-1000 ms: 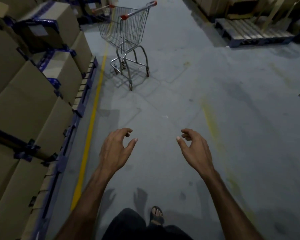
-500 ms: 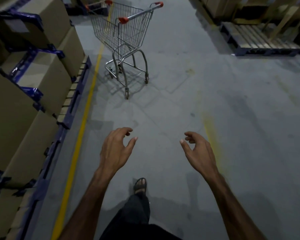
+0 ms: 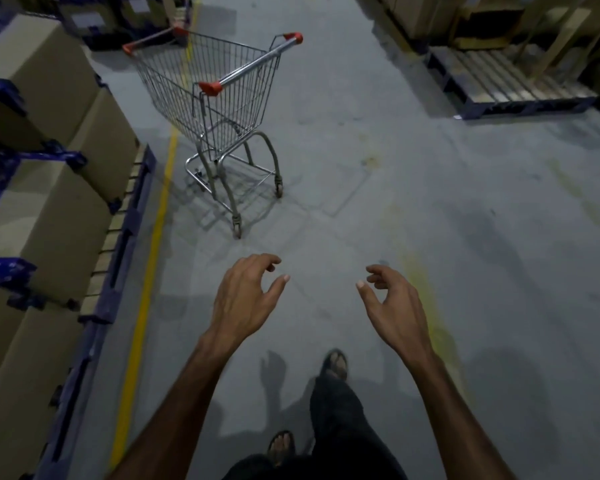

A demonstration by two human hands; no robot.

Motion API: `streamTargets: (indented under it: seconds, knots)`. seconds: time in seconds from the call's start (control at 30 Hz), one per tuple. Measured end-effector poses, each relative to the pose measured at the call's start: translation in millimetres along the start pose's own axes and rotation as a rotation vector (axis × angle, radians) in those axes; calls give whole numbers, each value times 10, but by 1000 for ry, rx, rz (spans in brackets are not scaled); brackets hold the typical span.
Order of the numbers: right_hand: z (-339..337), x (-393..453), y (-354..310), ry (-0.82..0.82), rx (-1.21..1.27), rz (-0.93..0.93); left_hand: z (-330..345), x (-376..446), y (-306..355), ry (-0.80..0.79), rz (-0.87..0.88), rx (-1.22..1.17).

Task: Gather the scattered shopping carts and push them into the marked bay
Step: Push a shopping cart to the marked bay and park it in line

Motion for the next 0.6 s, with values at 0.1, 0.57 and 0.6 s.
streamTargets:
  seconds: [0.1,0.57,0.6]
  knots:
    - [58,671,46,-18,5,-8,126,581,-75,14,-20,18]
    - [-9,3713,-179,-127,-2,-114,470,3182,-84,62,-99,55]
    - [4,3858,-206,-130,0,-117,499,3274,-113,63,-109,59]
Point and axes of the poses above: each hand's wrist, its own x-axis towards the middle knuckle, its own z-axis out of the palm, y = z × x, the point moved 7 cm from there along x, towards the middle knuckle, and after that the axes turned 3 degrees about -y, right-handed, at the moved point
